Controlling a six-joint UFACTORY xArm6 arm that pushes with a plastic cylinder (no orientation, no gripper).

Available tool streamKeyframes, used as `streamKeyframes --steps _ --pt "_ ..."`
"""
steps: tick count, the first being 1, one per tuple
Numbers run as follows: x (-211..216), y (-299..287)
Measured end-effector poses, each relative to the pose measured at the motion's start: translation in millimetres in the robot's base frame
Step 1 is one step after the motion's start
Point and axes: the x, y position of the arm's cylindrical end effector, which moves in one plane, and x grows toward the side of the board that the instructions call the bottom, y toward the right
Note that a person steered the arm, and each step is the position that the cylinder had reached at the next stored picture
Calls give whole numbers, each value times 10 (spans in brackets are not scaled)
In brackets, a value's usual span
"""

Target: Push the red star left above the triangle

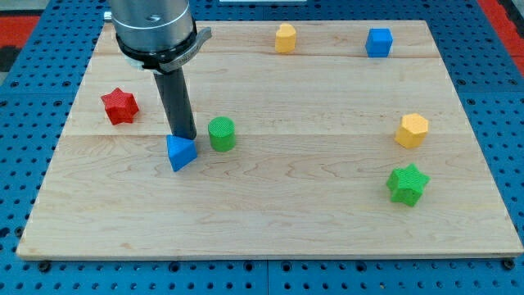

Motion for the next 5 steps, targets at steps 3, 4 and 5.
streamKeyframes --steps 3,4,5 --pt "-834 -323" --pt "-913 -819" --pt "-836 -1015"
